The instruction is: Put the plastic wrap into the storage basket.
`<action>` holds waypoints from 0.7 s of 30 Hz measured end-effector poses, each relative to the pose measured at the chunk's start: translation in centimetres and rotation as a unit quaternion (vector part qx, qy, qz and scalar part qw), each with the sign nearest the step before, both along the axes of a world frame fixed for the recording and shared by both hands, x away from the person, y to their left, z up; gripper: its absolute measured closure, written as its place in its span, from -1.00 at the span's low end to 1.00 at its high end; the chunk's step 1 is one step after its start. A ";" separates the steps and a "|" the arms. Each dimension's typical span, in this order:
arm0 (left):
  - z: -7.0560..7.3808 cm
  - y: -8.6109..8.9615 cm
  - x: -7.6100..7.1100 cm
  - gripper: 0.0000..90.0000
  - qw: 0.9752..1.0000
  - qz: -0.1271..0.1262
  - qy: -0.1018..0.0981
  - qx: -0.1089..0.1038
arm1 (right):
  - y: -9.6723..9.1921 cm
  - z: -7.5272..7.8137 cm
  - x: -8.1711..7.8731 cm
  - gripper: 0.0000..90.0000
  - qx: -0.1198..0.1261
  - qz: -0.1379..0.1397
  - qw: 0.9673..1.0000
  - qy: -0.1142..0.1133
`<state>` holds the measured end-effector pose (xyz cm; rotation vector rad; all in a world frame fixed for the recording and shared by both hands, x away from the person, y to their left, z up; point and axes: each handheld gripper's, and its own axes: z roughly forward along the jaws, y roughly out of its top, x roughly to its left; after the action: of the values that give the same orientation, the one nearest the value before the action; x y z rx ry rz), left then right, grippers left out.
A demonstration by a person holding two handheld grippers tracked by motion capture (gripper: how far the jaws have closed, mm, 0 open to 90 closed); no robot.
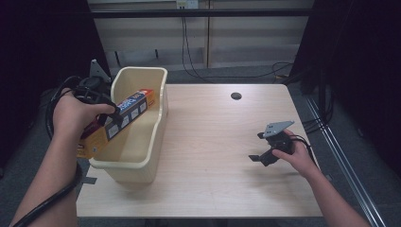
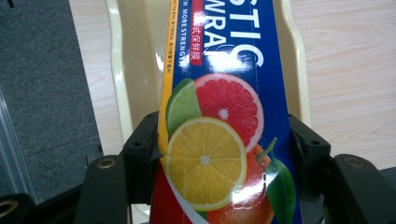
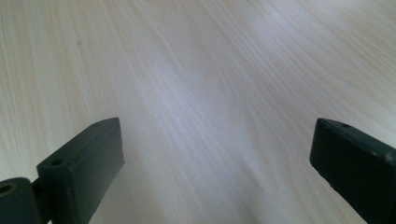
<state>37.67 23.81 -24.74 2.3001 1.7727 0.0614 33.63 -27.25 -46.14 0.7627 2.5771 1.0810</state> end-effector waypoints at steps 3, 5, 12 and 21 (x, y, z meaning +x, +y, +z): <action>-0.3 -0.1 -0.1 -0.11 1.000 0.004 0.002 0.002 | -0.1 0.0 0.0 -0.95 -0.001 0.000 1.000 -0.003; -0.4 -0.1 -0.1 -0.11 1.000 0.004 0.004 0.005 | 0.0 0.0 0.0 -0.95 -0.001 0.001 1.000 -0.002; -0.9 -0.1 -0.3 -0.11 1.000 0.003 0.009 -0.005 | -0.1 0.1 0.0 -0.95 -0.002 -0.001 1.000 -0.005; -1.8 0.0 -0.4 -0.12 1.000 0.007 0.023 -0.003 | 0.0 0.2 0.0 -0.95 -0.002 -0.003 1.000 -0.006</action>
<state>37.29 23.80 -26.56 2.3019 1.8091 0.0061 33.62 -27.29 -45.95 0.7601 2.5650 1.0760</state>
